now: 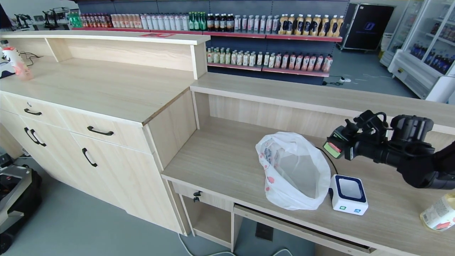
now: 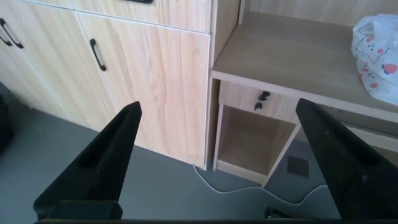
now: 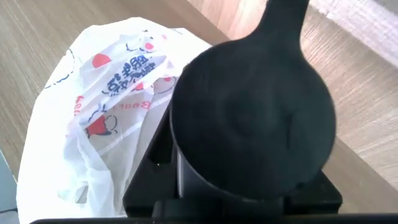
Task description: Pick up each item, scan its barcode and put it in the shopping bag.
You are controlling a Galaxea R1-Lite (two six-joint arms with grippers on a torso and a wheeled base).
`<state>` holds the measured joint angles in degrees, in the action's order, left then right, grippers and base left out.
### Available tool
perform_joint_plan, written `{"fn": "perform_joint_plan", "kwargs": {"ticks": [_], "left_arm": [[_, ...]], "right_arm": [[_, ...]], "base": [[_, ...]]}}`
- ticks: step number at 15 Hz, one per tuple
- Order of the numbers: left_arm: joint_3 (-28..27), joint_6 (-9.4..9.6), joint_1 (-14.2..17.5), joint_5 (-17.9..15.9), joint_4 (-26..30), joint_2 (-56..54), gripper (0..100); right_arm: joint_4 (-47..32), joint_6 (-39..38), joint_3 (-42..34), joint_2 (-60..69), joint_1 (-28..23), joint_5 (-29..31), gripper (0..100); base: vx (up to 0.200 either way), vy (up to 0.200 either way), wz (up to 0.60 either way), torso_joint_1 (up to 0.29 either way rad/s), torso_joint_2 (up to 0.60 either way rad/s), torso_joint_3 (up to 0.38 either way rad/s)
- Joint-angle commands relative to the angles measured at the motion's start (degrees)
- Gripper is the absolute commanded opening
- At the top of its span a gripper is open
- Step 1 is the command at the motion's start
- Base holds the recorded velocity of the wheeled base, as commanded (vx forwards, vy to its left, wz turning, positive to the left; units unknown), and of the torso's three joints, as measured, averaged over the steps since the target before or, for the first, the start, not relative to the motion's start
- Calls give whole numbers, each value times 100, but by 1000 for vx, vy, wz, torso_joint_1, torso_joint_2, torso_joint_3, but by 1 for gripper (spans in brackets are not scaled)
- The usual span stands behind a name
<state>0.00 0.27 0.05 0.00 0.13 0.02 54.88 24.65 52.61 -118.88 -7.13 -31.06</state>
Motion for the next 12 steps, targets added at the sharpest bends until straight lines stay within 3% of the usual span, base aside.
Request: {"fn": "perform_joint_plan", "kwargs": {"ticks": [1,12], "left_arm": [[0,0,4,0,4,-2,100],[0,0,4,0,-5,-2,100]], "right_arm": [[-4,-127,188,-636,98,-199,0],[5,163,1260,-2148,300,-322,0]], "base": [[0,0,0,0,0,0],[0,0,0,0,0,0]]}}
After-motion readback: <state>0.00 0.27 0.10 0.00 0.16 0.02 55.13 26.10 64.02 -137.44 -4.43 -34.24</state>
